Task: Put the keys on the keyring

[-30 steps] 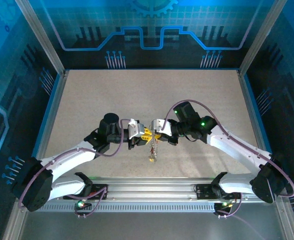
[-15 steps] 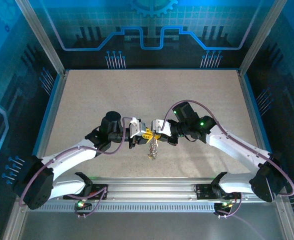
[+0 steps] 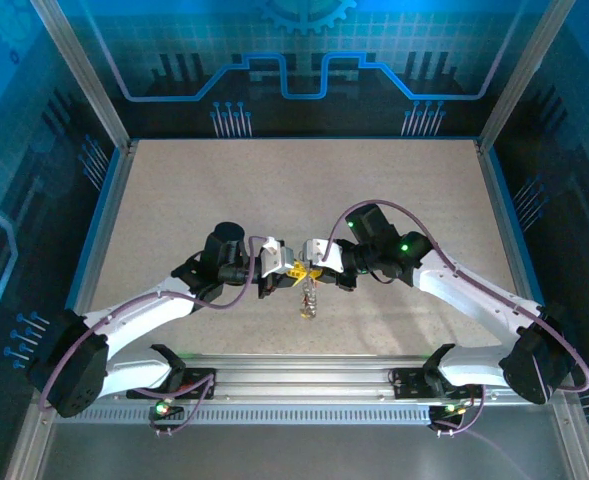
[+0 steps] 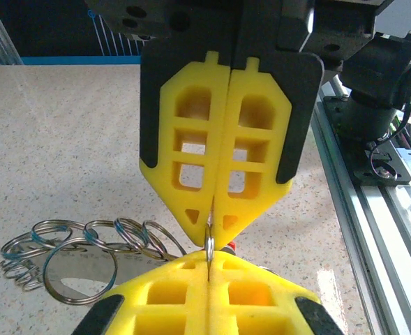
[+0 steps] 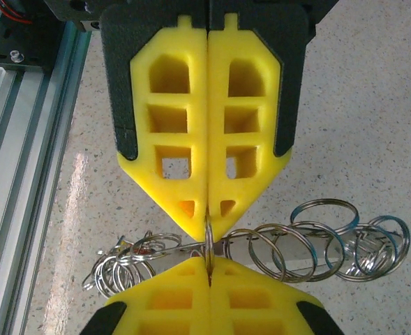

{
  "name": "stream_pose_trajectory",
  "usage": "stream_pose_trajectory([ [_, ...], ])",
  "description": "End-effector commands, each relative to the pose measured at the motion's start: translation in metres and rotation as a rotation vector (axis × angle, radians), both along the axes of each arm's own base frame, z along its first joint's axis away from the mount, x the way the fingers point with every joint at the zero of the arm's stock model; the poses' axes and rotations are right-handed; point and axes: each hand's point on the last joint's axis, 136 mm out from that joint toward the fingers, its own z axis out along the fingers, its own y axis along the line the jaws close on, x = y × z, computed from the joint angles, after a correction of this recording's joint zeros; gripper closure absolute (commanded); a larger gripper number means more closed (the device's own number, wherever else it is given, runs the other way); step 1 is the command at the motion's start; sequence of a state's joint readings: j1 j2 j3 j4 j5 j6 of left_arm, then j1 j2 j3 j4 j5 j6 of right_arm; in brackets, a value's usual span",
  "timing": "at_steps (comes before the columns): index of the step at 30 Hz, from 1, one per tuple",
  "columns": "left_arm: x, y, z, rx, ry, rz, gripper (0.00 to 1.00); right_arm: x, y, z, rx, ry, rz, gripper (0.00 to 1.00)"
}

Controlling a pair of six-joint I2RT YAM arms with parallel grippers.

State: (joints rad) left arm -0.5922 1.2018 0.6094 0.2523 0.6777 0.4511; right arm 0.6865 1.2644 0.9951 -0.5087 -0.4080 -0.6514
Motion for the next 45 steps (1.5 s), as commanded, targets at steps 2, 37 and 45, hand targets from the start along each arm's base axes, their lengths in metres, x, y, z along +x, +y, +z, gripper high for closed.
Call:
stream_pose_trajectory([
  [2, -0.007, -0.007, 0.019, -0.065, -0.036, -0.048, 1.00, 0.000, 0.004, 0.016, 0.086, -0.001, 0.022, 0.85],
  [37, -0.001, -0.007, 0.050, -0.355, -0.066, -0.054, 1.00, -0.008, -0.001, 0.012, 0.135, 0.127, 0.073, 0.88],
  [45, 0.001, -0.007, 0.051, -0.406, -0.070, -0.050, 1.00, -0.008, 0.003, 0.014, 0.164, 0.125, 0.069, 0.86],
])
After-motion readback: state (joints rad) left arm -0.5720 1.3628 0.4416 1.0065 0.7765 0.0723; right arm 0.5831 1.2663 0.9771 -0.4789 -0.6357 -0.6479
